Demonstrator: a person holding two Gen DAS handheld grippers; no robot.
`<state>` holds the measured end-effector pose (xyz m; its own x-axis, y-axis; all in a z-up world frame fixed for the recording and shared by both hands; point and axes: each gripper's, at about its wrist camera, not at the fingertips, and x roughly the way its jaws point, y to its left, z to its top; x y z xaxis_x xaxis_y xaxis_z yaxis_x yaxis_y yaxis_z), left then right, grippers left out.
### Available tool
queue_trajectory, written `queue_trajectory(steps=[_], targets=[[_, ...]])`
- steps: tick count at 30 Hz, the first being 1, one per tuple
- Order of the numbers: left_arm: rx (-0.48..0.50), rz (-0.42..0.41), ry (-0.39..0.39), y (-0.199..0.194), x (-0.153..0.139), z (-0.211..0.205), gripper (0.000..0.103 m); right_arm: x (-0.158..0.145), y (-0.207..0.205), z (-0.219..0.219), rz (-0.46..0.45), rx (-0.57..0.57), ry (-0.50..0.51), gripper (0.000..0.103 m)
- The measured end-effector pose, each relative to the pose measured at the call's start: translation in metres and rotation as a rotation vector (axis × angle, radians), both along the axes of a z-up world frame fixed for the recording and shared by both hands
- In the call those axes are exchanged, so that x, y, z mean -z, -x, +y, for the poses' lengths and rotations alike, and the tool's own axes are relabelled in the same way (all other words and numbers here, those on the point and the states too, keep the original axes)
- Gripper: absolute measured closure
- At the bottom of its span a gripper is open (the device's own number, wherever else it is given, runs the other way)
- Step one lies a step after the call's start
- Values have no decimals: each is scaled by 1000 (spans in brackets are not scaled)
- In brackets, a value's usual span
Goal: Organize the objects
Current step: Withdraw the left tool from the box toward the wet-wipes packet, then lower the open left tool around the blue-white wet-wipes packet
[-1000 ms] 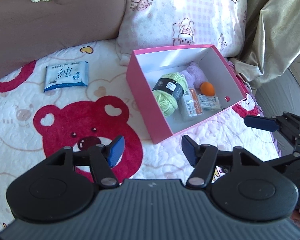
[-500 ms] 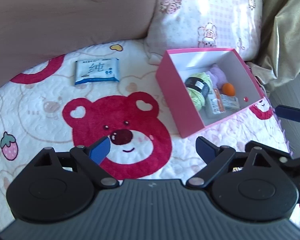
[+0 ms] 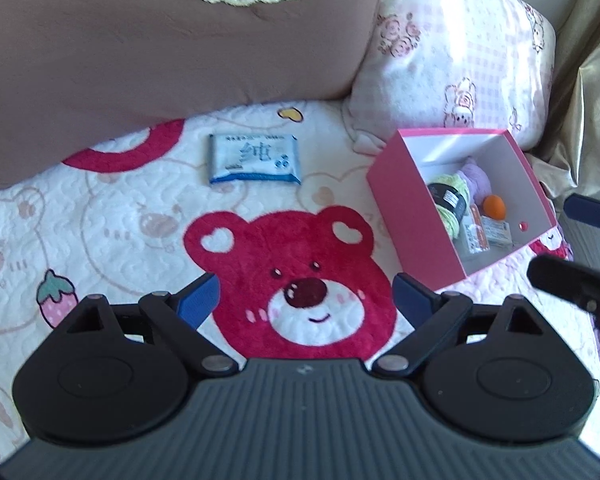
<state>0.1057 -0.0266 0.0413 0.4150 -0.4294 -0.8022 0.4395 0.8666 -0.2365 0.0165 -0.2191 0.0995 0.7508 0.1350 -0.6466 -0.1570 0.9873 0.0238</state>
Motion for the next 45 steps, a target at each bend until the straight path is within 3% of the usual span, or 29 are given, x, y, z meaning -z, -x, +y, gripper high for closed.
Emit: queue_trajectory(steps=[4, 8, 11, 19, 28, 38, 45], targets=[[-8, -44, 8, -15, 6, 12, 9, 14, -14, 6, -111, 33, 25, 10], [-26, -92, 34, -33, 17, 21, 9, 35, -36, 17, -115, 20, 130, 10], [-49, -124, 9, -45, 27, 23, 9, 42, -44, 18, -156, 20, 101, 4], [-48, -111, 61, -75, 46, 28, 9, 68, -80, 36, -97, -38, 127, 2], [-26, -83, 51, -115, 69, 28, 10, 114, -139, 36, -5, -22, -14, 4], [-42, -94, 92, -160, 99, 26, 11, 160, -196, 20, 72, 41, -123, 8], [-53, -53, 131, -181, 125, 21, 13, 178, -218, 8, 110, 80, -185, 11]])
